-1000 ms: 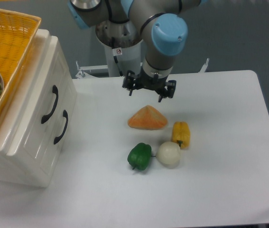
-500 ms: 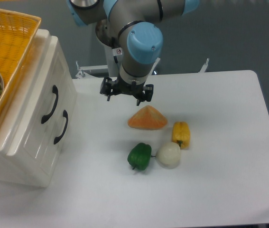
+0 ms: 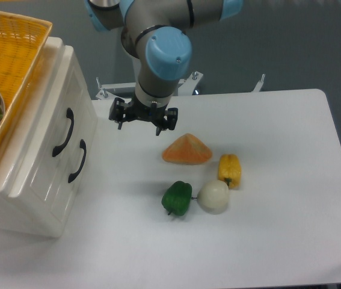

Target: Slide the top white drawer open

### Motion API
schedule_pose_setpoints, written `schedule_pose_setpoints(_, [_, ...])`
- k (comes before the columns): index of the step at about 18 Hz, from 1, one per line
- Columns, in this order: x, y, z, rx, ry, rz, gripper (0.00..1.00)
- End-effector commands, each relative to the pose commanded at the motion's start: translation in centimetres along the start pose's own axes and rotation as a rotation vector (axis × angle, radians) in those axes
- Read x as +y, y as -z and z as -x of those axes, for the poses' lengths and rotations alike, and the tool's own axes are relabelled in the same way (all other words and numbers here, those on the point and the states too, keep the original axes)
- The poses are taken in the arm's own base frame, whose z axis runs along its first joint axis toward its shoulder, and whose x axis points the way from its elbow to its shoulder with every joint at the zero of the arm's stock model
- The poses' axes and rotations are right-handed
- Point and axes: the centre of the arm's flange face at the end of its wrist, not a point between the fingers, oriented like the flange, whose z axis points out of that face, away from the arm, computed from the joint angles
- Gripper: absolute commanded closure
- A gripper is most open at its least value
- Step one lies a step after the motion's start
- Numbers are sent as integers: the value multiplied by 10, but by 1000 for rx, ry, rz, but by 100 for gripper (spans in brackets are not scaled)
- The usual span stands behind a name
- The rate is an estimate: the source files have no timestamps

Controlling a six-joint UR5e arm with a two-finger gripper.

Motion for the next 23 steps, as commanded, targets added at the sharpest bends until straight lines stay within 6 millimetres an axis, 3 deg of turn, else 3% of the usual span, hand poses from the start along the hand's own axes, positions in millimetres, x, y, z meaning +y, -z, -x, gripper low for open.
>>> schedule_pose_setpoints(9, [-15, 1, -46, -1, 0, -12, 0])
schedule_pose_setpoints(23, [-19, -19, -81, -5, -3, 4, 0])
